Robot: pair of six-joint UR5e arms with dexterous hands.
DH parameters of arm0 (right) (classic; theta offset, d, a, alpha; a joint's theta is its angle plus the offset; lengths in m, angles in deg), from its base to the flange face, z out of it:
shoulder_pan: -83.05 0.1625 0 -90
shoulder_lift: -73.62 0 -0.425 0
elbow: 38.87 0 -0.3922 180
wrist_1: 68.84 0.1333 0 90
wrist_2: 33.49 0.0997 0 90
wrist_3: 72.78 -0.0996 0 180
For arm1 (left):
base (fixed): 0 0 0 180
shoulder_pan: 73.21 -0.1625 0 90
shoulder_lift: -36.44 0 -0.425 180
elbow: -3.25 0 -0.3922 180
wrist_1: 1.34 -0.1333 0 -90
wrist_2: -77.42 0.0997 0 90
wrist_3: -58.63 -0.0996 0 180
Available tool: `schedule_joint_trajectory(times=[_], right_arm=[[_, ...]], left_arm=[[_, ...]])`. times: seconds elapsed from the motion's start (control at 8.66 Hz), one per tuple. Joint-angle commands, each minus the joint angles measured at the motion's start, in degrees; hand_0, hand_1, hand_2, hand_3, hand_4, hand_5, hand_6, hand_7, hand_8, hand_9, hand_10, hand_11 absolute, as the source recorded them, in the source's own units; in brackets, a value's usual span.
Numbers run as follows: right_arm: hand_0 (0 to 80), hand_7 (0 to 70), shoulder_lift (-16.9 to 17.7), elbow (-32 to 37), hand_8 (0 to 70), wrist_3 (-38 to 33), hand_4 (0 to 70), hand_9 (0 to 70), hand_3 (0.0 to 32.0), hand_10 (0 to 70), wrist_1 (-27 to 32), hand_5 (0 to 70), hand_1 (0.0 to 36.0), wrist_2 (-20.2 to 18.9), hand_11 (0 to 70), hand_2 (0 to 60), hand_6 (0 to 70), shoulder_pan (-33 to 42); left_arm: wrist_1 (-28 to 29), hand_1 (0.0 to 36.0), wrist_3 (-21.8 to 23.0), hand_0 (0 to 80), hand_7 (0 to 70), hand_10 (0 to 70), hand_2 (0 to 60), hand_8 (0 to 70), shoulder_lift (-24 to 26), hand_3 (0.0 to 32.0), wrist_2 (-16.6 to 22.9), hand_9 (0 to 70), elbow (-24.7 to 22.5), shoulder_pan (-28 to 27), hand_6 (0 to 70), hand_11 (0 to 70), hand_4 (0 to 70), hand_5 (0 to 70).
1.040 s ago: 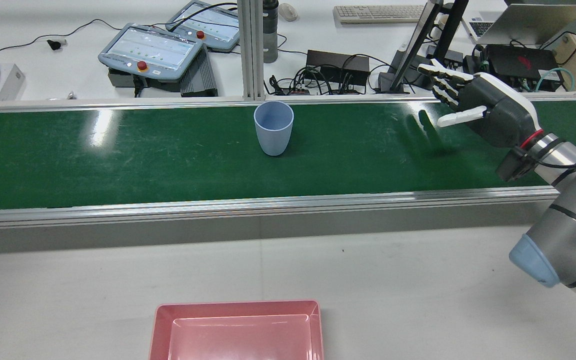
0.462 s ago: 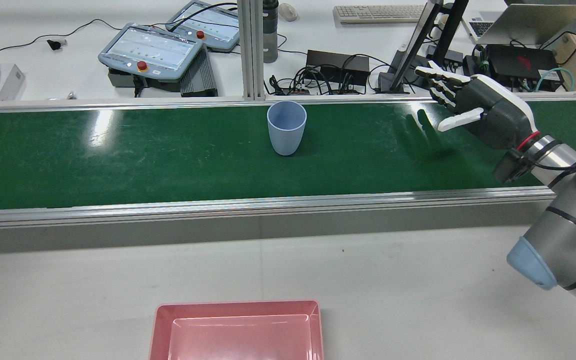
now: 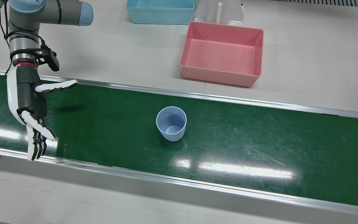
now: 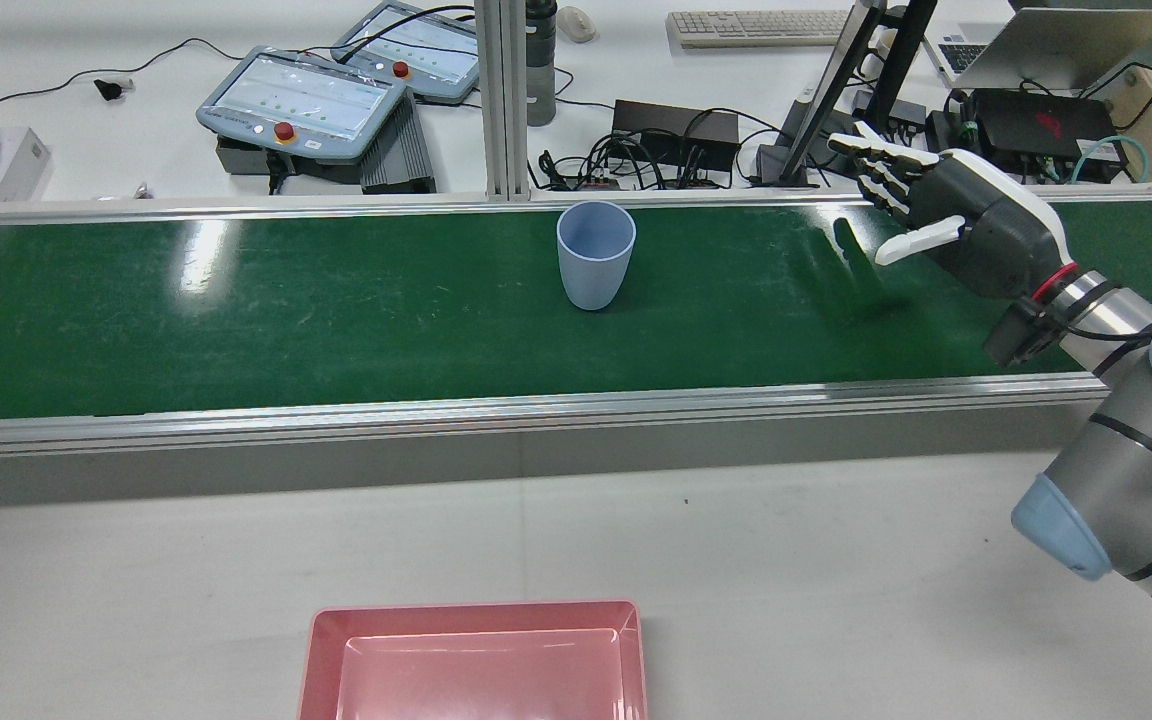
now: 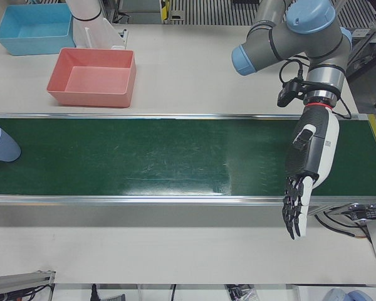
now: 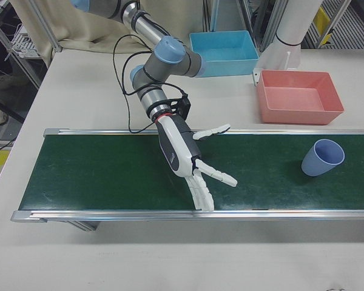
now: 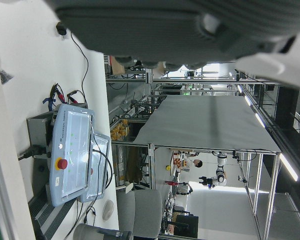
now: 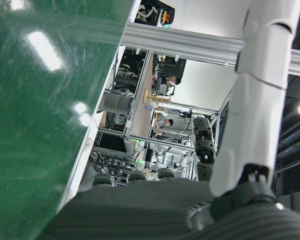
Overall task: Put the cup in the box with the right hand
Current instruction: 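Track the approaching light blue cup with the open right hand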
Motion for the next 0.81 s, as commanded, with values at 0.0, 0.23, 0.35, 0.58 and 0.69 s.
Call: schedule_joint_trajectory(times=[0.0,0.23,0.35,0.58,0.69], right_arm=[[57.7,0.6,-0.1,0.0,0.0,0.0,4.0,0.5,0.0,0.0,0.0,6.5,19.3,0.6,0.0,4.1,2.3,-0.6],[57.8,0.9,-0.1,-0.1,0.0,0.0,4.4,0.5,0.0,0.0,0.0,6.5,19.1,0.5,0.0,4.1,2.3,-0.6],[58.6,1.1,-0.5,-0.4,0.0,0.1,5.1,0.5,0.0,0.0,0.0,6.5,18.3,0.3,0.0,3.1,2.4,-0.6],[53.7,0.8,-0.5,-0.5,0.0,0.4,0.6,0.1,0.0,0.0,0.0,6.6,25.0,0.2,0.0,16.8,2.3,-0.7],[52.6,0.4,-0.6,-0.3,0.0,0.4,0.5,0.0,0.0,0.0,0.0,6.7,27.4,0.3,0.0,27.7,2.2,-0.8]], left_arm=[[0.0,0.0,0.0,0.0,0.0,0.0,0.0,0.0,0.0,0.0,0.0,0.0,0.0,0.0,0.0,0.0,0.0,0.0],[-0.1,0.0,0.0,0.0,0.0,0.0,0.0,0.0,0.0,0.0,0.0,0.0,0.0,0.0,0.0,0.0,0.0,0.0],[-0.1,0.0,0.0,0.0,0.0,0.0,0.0,0.0,0.0,0.0,0.0,0.0,-0.1,0.1,0.0,0.0,0.0,0.0],[-0.1,0.0,0.0,0.0,0.0,0.0,0.0,0.0,0.0,0.0,0.0,0.0,-0.1,0.0,0.0,0.0,0.0,0.0],[-0.1,0.0,0.0,0.0,0.0,0.0,0.0,0.0,0.0,0.0,0.0,0.0,-0.1,0.0,0.0,0.0,0.0,0.0]])
